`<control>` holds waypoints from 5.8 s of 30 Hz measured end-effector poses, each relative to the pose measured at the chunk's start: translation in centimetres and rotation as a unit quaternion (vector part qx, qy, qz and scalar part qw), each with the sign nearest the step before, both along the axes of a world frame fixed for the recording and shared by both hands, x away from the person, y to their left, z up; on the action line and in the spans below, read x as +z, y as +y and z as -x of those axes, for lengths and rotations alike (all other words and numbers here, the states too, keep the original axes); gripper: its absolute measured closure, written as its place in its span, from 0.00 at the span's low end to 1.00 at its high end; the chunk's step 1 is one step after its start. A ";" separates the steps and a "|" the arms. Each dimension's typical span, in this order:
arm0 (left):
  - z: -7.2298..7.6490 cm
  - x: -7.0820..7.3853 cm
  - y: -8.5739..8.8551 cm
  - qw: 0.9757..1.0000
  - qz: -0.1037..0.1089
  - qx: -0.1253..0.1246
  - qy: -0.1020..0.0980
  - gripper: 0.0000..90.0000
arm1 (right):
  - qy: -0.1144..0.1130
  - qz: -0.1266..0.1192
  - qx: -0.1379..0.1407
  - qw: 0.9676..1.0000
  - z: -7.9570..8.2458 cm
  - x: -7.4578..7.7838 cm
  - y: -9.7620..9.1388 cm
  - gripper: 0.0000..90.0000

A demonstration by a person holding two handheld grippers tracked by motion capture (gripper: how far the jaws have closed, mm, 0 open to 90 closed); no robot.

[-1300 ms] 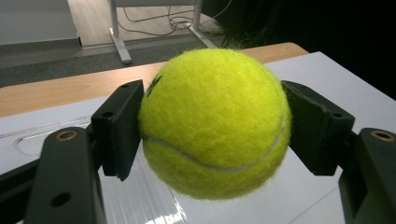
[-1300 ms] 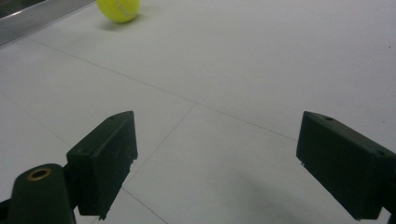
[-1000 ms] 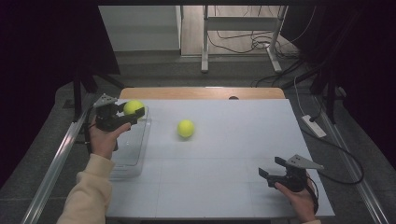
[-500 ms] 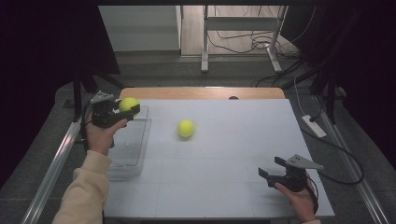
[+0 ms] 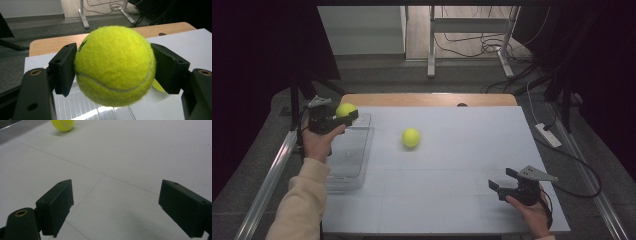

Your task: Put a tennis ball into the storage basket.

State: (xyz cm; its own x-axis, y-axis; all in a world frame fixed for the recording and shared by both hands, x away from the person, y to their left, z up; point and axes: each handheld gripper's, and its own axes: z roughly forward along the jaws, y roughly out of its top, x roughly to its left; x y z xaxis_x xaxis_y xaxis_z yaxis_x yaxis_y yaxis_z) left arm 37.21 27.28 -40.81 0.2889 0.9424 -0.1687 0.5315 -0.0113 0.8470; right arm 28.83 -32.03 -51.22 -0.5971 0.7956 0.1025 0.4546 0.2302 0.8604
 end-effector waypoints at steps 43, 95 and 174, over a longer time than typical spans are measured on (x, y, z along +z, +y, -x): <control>-2.8 -2.2 2.9 0.997 -0.016 0.057 0.054 0.30 | 0.001 0.000 -0.004 1.000 0.0 -0.1 0.0 0.14; -6.2 -7.2 2.8 0.982 -0.067 0.041 0.173 0.30 | 0.005 0.005 -0.002 1.000 -0.1 -0.3 0.1 0.14; -2.8 -3.9 1.3 0.996 -0.007 -0.016 0.089 0.12 | 0.006 0.007 -0.005 1.000 0.0 -0.4 -0.1 0.14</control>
State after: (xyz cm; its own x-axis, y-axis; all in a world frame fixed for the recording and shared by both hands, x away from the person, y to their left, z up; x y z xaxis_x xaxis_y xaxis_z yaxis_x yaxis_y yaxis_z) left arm 40.05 28.62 -44.76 0.2855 0.9359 -0.2064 0.6722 -0.0420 0.7392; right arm 28.86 -32.09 -51.57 -0.5874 0.8034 0.0975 0.4667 0.2378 0.8518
